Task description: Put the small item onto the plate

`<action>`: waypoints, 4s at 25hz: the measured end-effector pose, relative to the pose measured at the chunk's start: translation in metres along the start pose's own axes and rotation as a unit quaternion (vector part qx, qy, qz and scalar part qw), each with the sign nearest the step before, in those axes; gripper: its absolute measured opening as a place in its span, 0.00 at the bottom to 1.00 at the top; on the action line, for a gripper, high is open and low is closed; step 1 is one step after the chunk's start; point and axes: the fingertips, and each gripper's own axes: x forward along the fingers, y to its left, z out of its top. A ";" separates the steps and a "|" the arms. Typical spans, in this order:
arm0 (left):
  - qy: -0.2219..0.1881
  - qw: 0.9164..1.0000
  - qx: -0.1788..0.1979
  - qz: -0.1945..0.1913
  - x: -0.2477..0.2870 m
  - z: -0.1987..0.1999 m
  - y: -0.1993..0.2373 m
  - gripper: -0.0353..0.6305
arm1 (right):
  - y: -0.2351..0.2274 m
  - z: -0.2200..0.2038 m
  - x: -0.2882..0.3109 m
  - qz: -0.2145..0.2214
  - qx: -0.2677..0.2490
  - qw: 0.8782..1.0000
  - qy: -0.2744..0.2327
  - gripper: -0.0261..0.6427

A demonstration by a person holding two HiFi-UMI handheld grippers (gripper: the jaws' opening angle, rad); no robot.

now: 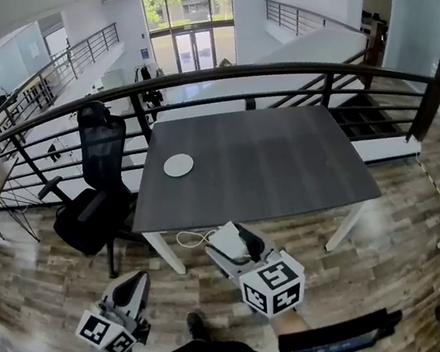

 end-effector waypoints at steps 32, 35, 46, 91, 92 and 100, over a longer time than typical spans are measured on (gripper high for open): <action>0.014 0.996 -0.039 -0.075 0.071 0.000 0.207 0.06 | -0.025 0.023 0.210 -0.063 0.017 0.998 0.020 0.53; 0.014 0.996 -0.045 -0.077 0.074 0.001 0.216 0.06 | -0.028 0.021 0.222 -0.065 0.023 0.997 0.023 0.53; 0.022 0.997 -0.044 -0.057 0.100 -0.001 0.248 0.06 | -0.055 0.027 0.271 -0.049 0.020 0.998 0.029 0.53; 0.035 0.990 -0.016 0.133 0.300 0.048 0.318 0.06 | -0.252 0.050 0.504 0.116 0.030 0.989 0.084 0.53; 0.036 0.990 -0.018 0.138 0.301 0.046 0.320 0.06 | -0.255 0.043 0.510 0.116 0.029 0.989 0.090 0.53; 0.041 0.985 -0.024 0.167 0.303 0.050 0.326 0.06 | -0.280 -0.006 0.541 0.110 0.017 0.984 0.139 0.53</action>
